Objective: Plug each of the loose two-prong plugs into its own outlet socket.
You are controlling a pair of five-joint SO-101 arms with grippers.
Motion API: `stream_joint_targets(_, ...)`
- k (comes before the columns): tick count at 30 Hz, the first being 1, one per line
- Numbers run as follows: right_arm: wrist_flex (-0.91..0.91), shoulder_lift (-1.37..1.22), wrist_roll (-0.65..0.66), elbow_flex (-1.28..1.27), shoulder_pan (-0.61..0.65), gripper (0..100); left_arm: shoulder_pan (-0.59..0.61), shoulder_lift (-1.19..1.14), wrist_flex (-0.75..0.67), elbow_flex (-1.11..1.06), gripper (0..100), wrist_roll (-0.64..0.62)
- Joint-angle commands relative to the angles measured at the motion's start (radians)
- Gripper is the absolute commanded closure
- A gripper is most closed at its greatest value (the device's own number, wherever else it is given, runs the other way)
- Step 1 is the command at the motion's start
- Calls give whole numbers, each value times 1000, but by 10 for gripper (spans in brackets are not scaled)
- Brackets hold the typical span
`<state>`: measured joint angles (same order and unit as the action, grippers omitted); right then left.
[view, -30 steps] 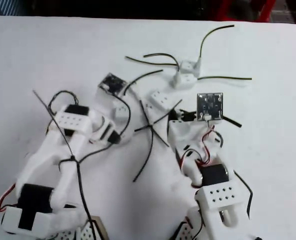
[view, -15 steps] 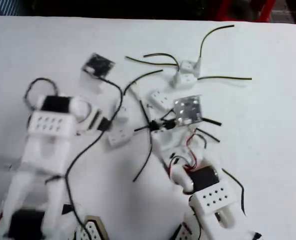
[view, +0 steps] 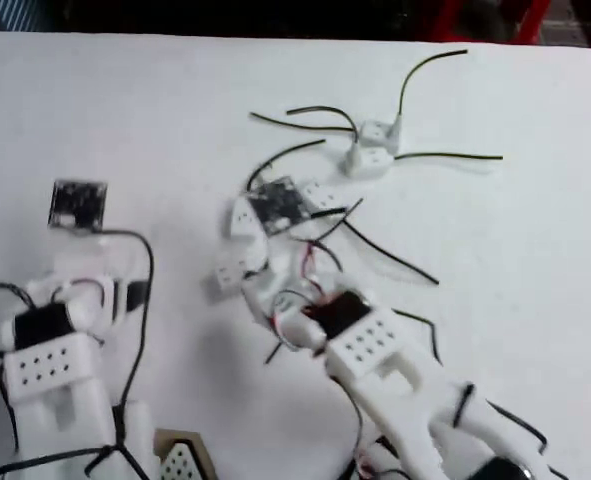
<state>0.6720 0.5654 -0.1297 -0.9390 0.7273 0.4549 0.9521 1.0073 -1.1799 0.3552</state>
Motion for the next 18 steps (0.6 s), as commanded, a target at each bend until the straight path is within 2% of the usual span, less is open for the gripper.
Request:
stream_joint_targets(1,-65,-68,-5,89,16,982,24,35,-87,-84,694,-2)
stream_joint_targets(12,-240,-283,-6,150,67,982,24,35,-117,-137,695,-2)
stream_joint_targets(18,-249,-372,-6,203,59,982,24,35,-117,-137,695,-2)
